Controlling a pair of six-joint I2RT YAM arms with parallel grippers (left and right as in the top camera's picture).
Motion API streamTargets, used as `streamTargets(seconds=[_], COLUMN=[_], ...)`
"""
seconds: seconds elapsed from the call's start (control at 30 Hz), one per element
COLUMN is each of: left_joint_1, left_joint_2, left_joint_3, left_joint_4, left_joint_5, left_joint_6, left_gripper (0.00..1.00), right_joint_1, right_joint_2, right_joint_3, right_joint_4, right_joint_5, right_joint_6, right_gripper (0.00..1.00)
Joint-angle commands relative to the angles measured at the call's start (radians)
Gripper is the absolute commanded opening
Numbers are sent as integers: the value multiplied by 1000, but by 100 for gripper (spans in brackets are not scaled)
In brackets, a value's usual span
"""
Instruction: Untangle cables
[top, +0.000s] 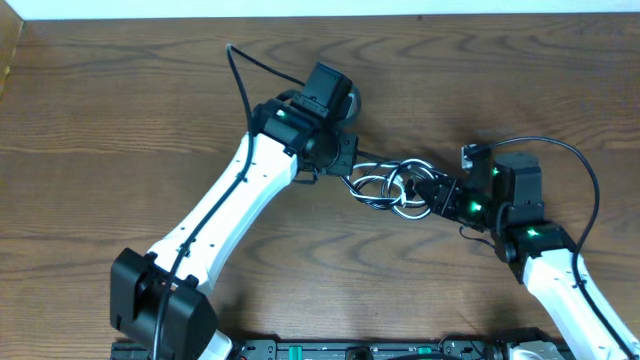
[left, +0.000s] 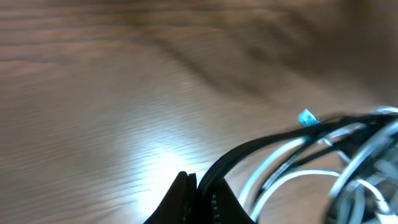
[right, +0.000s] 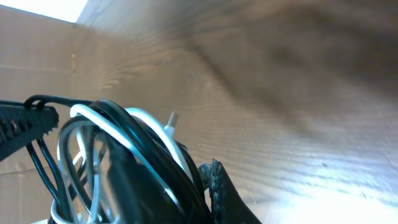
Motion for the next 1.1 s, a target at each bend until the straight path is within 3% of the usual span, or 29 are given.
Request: streamTargets(seconds=[0.0,0.27,0.57,0.87,1.0,1.07], left_joint_1=[47,60,194,142,121,119], left_joint_2=[1,1,1,1,1,1], left_joint_3=[0,-1,0,0,0,0], left_joint_4=[-23,-58,-97,-50,-36,-27], left_joint_5=[-372,-431,-453,-84,172,286], left_joint_6=[1,-2,-2,159,319,385], left_gripper=[8,8,8,11,11,11], right_joint_1=[-49,-55,-201,-208,-208,-208], right_joint_2=[-4,-17,-71,-70,-70,-70], right_joint_3=[-3,-3,-2,-2,-2,-2], right_joint_4=[-77,-93,-225,-203,-171,-136], right_joint_5=[262,137,215,129,45,-19], right_joint_6=[-12,-162,-149,-157,-192,-203], right_gripper=[1,1,1,1,1,8])
